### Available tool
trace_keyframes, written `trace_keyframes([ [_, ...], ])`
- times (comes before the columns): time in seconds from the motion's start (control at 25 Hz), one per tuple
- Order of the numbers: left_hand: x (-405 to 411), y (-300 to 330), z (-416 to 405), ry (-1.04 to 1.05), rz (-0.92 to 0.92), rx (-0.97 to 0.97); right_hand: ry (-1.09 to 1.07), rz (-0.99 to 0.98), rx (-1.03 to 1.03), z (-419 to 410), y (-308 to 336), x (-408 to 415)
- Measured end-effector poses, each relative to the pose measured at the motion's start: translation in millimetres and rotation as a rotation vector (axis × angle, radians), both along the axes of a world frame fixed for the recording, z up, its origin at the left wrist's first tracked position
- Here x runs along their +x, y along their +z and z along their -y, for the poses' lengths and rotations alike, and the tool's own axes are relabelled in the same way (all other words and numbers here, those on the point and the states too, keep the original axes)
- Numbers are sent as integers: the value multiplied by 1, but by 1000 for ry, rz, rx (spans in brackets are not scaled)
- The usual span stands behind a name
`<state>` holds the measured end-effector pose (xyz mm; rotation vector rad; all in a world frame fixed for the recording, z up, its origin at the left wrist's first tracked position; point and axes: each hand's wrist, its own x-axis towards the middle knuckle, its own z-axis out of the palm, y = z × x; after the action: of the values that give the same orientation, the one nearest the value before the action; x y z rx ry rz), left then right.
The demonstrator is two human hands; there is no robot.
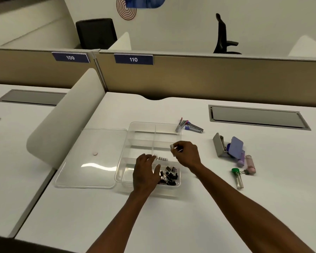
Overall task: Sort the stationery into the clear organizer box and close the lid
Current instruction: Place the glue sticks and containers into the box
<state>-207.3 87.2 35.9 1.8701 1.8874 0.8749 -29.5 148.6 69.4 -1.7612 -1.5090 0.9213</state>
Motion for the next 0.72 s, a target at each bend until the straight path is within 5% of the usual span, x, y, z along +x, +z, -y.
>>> trace_keyframes([
  [0.28,-5,-19,3,-73,12,-19,296,485,-37,-35,-12,-40],
  [0.72,-5,-20,3,-78,38,-44,397,607,-140,-33,-25,-48],
])
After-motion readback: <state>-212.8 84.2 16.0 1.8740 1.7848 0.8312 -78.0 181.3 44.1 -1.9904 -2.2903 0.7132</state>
